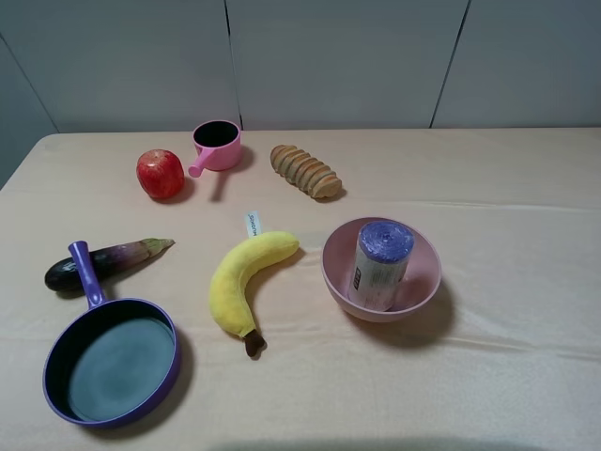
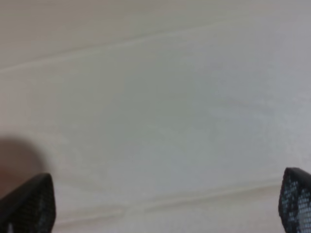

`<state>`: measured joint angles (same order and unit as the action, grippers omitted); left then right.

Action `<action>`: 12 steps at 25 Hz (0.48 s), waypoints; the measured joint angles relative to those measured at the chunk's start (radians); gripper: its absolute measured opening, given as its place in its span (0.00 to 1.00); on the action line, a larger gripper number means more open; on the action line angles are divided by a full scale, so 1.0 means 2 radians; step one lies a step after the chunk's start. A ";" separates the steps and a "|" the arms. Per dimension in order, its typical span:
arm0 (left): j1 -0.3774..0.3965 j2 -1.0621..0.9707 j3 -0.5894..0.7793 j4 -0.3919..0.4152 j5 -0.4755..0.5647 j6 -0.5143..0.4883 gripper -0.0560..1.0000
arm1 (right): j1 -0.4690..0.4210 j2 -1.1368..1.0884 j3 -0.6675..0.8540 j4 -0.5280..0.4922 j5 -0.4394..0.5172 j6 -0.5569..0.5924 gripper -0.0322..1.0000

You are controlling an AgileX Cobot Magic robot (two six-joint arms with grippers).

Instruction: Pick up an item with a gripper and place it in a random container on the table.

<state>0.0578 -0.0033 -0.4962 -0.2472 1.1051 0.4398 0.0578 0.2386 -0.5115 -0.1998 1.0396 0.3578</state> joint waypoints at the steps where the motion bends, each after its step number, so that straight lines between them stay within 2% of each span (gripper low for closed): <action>1: 0.000 0.000 0.000 0.000 0.000 0.000 0.89 | -0.008 -0.008 0.002 0.000 0.001 -0.001 0.70; 12: 0.000 0.000 0.000 0.000 0.000 0.000 0.89 | -0.053 -0.120 0.004 0.000 0.004 -0.015 0.70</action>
<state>0.0578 -0.0033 -0.4962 -0.2472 1.1051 0.4398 -0.0476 -0.0014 -0.5043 -0.2000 1.0467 0.3279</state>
